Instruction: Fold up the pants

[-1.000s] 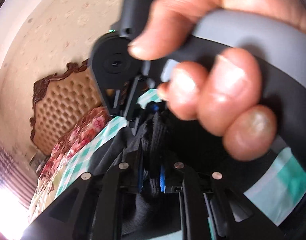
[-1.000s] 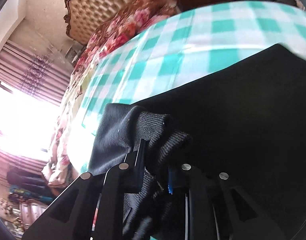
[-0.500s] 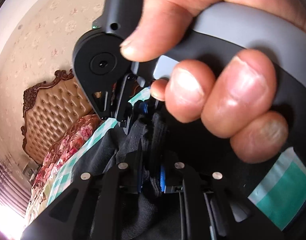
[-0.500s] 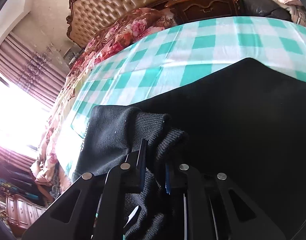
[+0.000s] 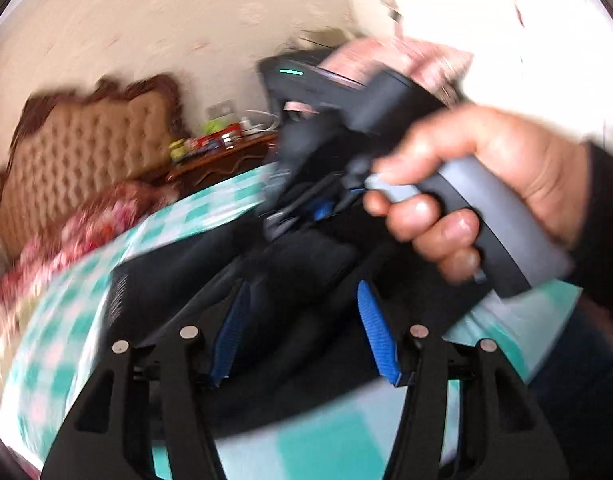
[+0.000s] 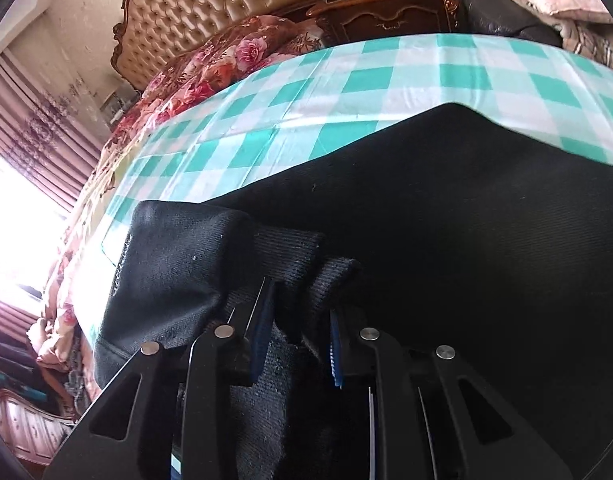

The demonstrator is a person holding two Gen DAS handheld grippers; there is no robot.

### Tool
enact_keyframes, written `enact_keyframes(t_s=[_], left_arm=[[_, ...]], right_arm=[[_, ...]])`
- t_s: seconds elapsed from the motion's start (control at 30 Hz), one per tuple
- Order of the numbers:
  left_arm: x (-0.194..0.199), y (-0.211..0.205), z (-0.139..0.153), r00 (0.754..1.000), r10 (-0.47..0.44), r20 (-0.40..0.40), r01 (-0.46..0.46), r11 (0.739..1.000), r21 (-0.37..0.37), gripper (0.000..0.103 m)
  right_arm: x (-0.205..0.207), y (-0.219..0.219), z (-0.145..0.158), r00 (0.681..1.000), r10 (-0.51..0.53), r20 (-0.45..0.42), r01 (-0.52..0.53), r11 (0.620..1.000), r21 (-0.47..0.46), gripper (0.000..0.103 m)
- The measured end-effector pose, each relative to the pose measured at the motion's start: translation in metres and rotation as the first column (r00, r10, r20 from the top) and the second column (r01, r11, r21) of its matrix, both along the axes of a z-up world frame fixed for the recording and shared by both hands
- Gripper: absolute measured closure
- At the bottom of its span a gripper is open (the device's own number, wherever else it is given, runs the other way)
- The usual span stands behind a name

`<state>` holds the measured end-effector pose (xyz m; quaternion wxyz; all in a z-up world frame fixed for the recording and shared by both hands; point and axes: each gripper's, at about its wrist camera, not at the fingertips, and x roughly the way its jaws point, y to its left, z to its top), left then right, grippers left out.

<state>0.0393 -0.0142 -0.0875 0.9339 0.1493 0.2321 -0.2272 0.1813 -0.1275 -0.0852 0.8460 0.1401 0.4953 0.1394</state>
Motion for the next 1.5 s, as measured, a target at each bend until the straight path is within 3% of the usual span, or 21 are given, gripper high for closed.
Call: enact_keyframes(t_s=[0.1,0.17,0.23,0.3,0.33,0.43,0.47,0.53,0.77,0.83,0.87,0.9,1.0,1.07,1.17,1.23,1.27,1.3,1.33,1.43,1.5], left_arm=[[-0.006,0.058,0.023,0.991,0.126,-0.035,-0.130,0.982,-0.133,0.049],[-0.008,0.093,0.027,0.966,0.236,-0.108,-0.253,0.946,-0.201,0.063],[0.001,0.122,0.022,0.937,0.300,-0.180,-0.337,0.912,-0.235,0.066],[0.011,0.150,0.010,0.903,0.325,-0.280,-0.402,0.869,-0.290,0.068],[0.018,0.158,0.004,0.895,0.310,-0.322,-0.409,0.859,-0.310,0.068],[0.008,0.147,-0.015,0.887,0.282,-0.366,-0.391,0.880,-0.271,0.067],[0.009,0.139,-0.025,0.873,0.290,-0.393,-0.394,0.894,-0.214,0.064],[0.006,0.131,-0.028,0.876,0.318,-0.362,-0.394,0.905,-0.160,0.063],[0.017,0.143,-0.034,0.841,0.305,-0.446,-0.416,0.893,-0.173,0.051],[0.015,0.143,-0.024,0.854,0.311,-0.416,-0.410,0.896,-0.172,0.050],[0.013,0.143,-0.014,0.864,0.334,-0.376,-0.414,0.897,-0.154,0.042],[0.013,0.141,-0.003,0.872,0.370,-0.320,-0.428,0.894,-0.132,0.025],[0.019,0.132,0.028,0.867,0.464,-0.179,-0.484,0.871,-0.085,0.001],[0.032,0.123,0.036,0.876,0.465,-0.128,-0.473,0.880,-0.042,0.002],[0.062,0.106,0.043,0.919,0.373,-0.127,-0.377,0.926,-0.006,0.002],[0.089,0.103,0.044,0.914,0.361,-0.185,-0.373,0.927,-0.031,0.002],[0.102,0.102,0.042,0.906,0.356,-0.227,-0.374,0.926,-0.040,0.017],[0.119,0.100,0.037,0.897,0.347,-0.274,-0.370,0.928,-0.037,0.049],[0.135,0.095,0.030,0.887,0.341,-0.311,-0.362,0.932,-0.011,0.060],[0.170,0.085,0.006,0.862,0.340,-0.375,-0.344,0.937,0.060,0.076],[0.193,0.084,-0.016,0.826,0.352,-0.440,-0.346,0.933,0.098,0.077]], right_arm=[[-0.013,-0.001,0.033,0.993,-0.038,0.113,0.049,0.993,-0.103,0.080],[-0.028,0.002,0.061,0.976,-0.043,0.213,0.081,0.981,-0.175,0.064],[-0.040,0.010,0.079,0.957,-0.050,0.284,0.121,0.964,-0.236,0.031],[-0.057,0.026,0.092,0.933,-0.021,0.360,0.129,0.952,-0.279,0.013],[-0.064,0.035,0.094,0.926,-0.006,0.377,0.128,0.946,-0.298,0.013],[-0.070,0.056,0.087,0.930,-0.011,0.368,0.132,0.943,-0.305,0.011],[-0.071,0.065,0.081,0.931,-0.013,0.365,0.134,0.942,-0.308,0.011],[-0.073,0.079,0.070,0.939,-0.020,0.345,0.140,0.935,-0.327,0.011],[-0.079,0.109,0.030,0.951,0.031,0.309,0.098,0.914,-0.393,0.011],[-0.075,0.110,0.012,0.963,0.043,0.267,0.076,0.905,-0.419,0.011],[-0.072,0.111,0.003,0.971,0.043,0.234,0.067,0.895,-0.441,0.011],[-0.069,0.108,-0.007,0.979,0.040,0.201,0.054,0.896,-0.440,0.011],[-0.066,0.099,-0.020,0.985,0.028,0.170,0.042,0.919,-0.392,0.011],[-0.065,0.099,-0.021,0.986,0.030,0.163,0.037,0.919,-0.392,0.011],[-0.064,0.095,-0.026,0.988,0.014,0.151,0.045,0.924,-0.379,0.005],[-0.062,0.094,-0.027,0.989,0.017,0.147,0.040,0.926,-0.374,0.005],[-0.062,0.095,-0.027,0.989,0.019,0.145,0.038,0.925,-0.378,0.005],[-0.063,0.095,-0.027,0.989,0.019,0.145,0.038,0.925,-0.378,0.005],[-0.063,0.095,-0.027,0.989,0.018,0.145,0.038,0.925,-0.378,0.005],[-0.063,0.095,-0.027,0.989,0.021,0.146,0.037,0.924,-0.380,0.005],[-0.063,0.095,-0.027,0.989,0.023,0.147,0.035,0.924,-0.381,0.005]])
